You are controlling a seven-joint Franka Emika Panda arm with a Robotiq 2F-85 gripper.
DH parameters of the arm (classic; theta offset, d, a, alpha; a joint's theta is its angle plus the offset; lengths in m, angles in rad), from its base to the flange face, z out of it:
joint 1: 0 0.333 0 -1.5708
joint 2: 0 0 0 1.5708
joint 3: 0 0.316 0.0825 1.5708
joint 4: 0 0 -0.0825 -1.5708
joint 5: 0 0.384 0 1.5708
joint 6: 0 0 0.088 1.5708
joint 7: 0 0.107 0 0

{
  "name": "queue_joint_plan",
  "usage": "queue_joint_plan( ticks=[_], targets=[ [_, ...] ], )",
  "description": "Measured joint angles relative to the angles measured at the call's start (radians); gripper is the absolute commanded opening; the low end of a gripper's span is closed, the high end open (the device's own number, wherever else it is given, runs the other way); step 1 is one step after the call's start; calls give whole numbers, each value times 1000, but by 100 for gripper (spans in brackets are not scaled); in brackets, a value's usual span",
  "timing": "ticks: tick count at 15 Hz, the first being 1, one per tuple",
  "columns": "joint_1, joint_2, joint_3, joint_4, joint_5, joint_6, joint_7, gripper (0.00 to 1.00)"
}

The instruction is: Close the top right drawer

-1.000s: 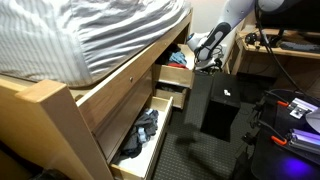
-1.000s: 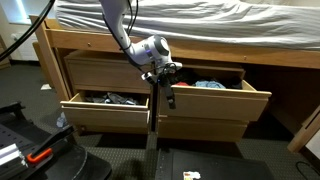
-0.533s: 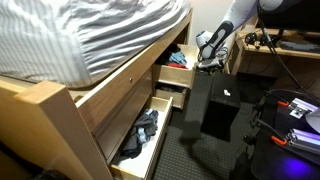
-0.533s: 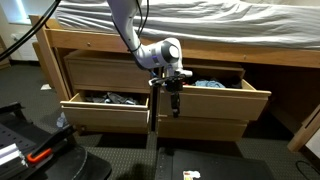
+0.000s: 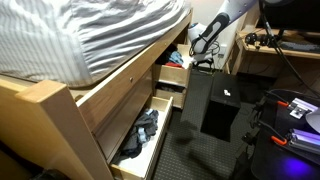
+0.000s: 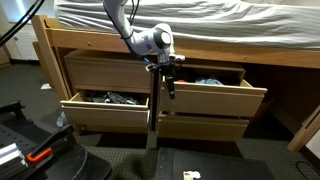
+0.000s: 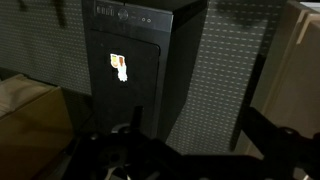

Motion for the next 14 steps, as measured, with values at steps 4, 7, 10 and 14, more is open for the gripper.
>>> queue_joint_plan(
  ticks=[4, 7, 10, 14],
  targets=[
    [-4, -2, 0, 1, 50, -5, -17, 100],
    [0, 0, -4, 2, 54, -5, -17, 100],
    [2, 9, -7, 5, 58, 5, 12, 100],
    [32, 51, -8, 26, 58, 84, 65, 100]
  ],
)
